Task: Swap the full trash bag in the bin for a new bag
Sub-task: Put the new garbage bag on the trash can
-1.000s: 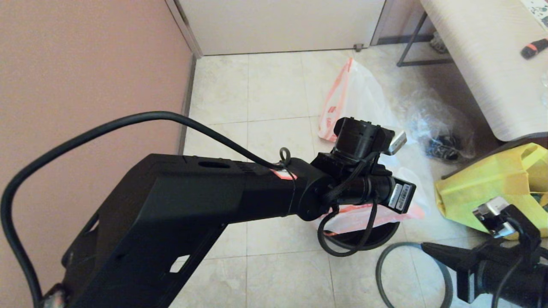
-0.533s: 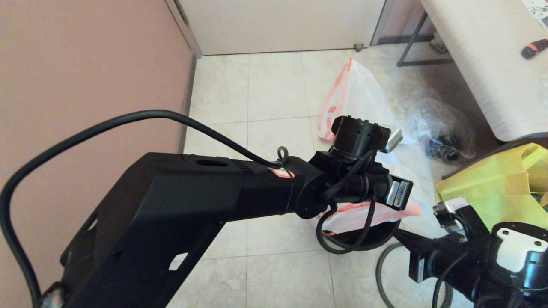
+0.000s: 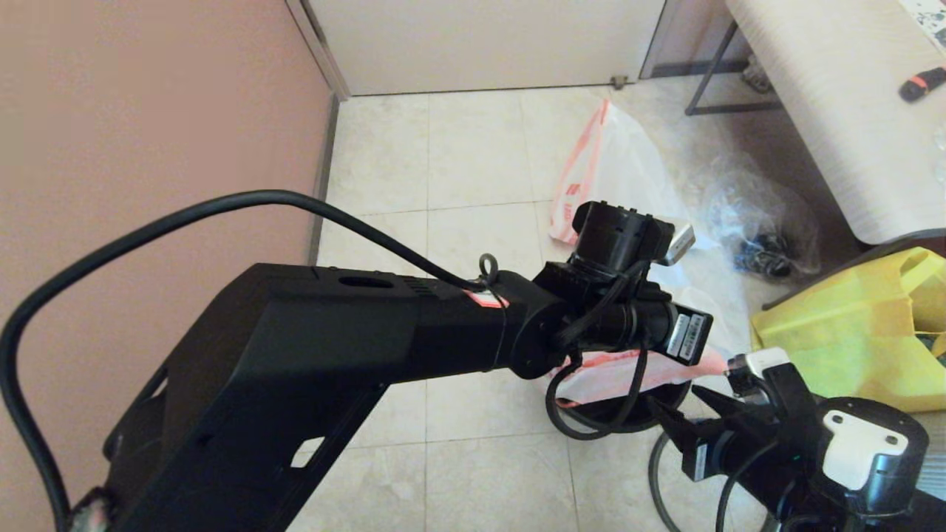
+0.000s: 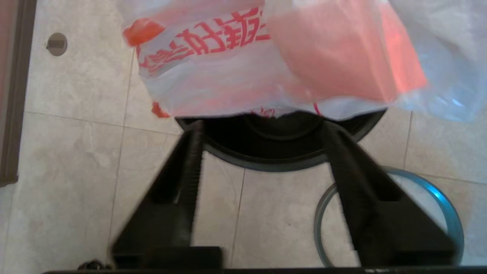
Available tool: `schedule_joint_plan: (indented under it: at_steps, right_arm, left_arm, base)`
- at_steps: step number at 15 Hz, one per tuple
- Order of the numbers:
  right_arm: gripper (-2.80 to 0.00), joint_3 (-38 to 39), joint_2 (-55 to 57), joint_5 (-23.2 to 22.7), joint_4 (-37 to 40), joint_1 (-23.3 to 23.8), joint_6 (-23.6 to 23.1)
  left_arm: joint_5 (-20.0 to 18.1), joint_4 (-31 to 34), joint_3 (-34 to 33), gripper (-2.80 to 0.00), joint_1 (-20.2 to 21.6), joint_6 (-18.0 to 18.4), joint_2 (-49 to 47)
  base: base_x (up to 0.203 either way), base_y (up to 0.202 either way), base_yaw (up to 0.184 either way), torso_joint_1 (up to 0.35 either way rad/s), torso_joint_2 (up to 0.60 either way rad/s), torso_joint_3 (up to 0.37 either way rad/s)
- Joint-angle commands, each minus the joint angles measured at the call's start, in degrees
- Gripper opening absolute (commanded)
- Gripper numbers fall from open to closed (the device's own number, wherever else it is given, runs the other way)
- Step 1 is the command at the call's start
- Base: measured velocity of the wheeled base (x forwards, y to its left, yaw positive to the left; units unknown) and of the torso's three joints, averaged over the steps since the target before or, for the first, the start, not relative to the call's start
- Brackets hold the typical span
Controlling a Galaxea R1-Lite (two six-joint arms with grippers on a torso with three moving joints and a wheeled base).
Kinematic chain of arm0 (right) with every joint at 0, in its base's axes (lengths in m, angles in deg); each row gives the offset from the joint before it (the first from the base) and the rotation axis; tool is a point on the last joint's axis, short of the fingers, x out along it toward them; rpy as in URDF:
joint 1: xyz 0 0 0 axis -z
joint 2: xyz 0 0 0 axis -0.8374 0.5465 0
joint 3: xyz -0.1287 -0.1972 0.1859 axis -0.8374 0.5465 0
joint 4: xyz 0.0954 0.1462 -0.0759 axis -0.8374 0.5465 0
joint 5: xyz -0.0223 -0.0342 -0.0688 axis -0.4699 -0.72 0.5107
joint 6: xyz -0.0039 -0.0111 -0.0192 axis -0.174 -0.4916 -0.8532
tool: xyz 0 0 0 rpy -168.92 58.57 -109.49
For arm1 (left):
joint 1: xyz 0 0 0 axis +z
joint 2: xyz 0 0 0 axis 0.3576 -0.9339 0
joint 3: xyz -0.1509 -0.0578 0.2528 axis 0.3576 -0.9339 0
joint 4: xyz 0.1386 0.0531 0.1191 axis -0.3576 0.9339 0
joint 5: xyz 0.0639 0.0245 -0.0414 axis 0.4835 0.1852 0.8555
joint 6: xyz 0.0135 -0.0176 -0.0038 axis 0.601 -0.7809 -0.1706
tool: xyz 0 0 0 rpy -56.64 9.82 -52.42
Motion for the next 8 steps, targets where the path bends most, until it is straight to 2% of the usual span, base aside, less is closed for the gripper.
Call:
schedule_joint_plan:
  at_steps: [1, 5, 6, 8]
  right_arm:
    - [0.00, -1.7, 1.5, 0.1, -0.6, 0.6, 0.1]
    - [0.00, -6.4, 4.9, 0.0, -2.5, 4.7, 0.0]
    - [-2.80, -7.4, 5.4, -0.2, -3.9, 5.4, 0.0]
    - [-2.80, -9.5, 5.1, -1.1, -4.3, 6.2, 0.1]
  left_arm:
    - [0.0, 0.1, -0.2, -2.80, 0.0, -0.5, 0.7]
    - [0.0, 0.2, -2.1, -2.80, 0.1, -1.5, 1.7]
    - [0.0, 0.1, -3.1, -2.80, 0.1, -1.6, 2.2]
    - [0.0, 0.3, -5.0, -2.80, 0.4, -1.6, 3.2]
  base:
    - [0.000, 0.000, 0.000, 0.000, 0.00, 0.000]
    - [0.000, 0.000, 0.000, 0.000, 0.00, 0.000]
    - [0.000, 0.000, 0.000, 0.000, 0.00, 0.000]
    - [0.000, 0.000, 0.000, 0.000, 0.00, 0.000]
